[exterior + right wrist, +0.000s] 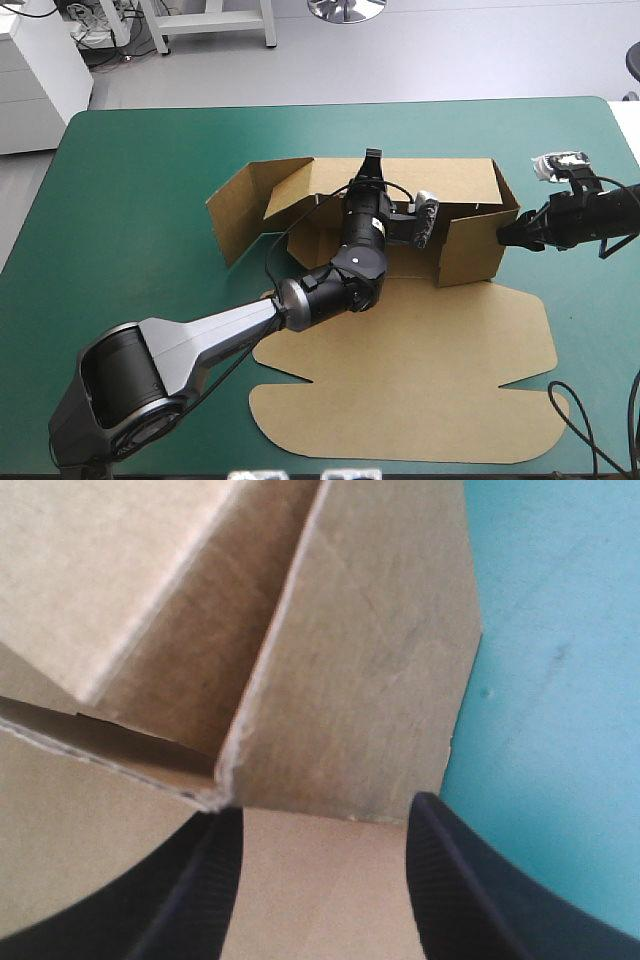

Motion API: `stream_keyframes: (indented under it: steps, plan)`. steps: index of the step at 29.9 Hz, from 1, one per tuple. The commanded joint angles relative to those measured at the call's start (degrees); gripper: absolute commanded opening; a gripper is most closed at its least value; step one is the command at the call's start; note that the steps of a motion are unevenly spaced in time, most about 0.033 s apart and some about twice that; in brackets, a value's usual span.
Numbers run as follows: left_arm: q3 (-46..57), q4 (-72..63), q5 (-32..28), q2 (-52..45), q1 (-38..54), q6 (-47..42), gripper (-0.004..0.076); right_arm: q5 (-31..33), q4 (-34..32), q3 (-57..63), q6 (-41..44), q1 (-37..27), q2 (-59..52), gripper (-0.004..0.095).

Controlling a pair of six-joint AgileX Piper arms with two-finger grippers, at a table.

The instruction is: Fold the box

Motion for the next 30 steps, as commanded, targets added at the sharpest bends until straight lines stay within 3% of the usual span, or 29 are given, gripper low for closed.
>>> stream_keyframes:
  steps: [1,6,12,16,21,30]
  plan:
    - [-0.9,0.0,-0.6,-2.5,-0.3,-0.2,-0.0010,2.4,3.8,-1.1,0.0,0.5,-2.3,0.0462]
    - [-0.9,0.0,-1.7,-2.5,-0.3,-1.7,-0.0010,0.8,3.8,-1.1,-2.1,4.5,-2.3,0.0428]
    - [-0.9,-0.2,-1.6,-2.5,-0.5,-3.0,-0.0010,-10.7,1.3,-1.1,-1.2,8.2,-2.3,0.0337]
    - [-0.9,-0.2,-1.1,-2.7,-0.8,-5.0,-0.0010,-14.8,2.1,-1.1,0.5,8.2,-2.3,0.0331]
    - [-0.9,0.3,-2.2,-3.0,-0.8,-6.7,-0.0010,-17.7,4.9,-1.1,0.2,8.2,-2.1,0.0330]
    - [-0.9,-0.1,-2.4,-3.0,-0.8,-6.7,-0.0010,-17.4,14.5,-1.1,2.4,8.2,2.5,0.0306]
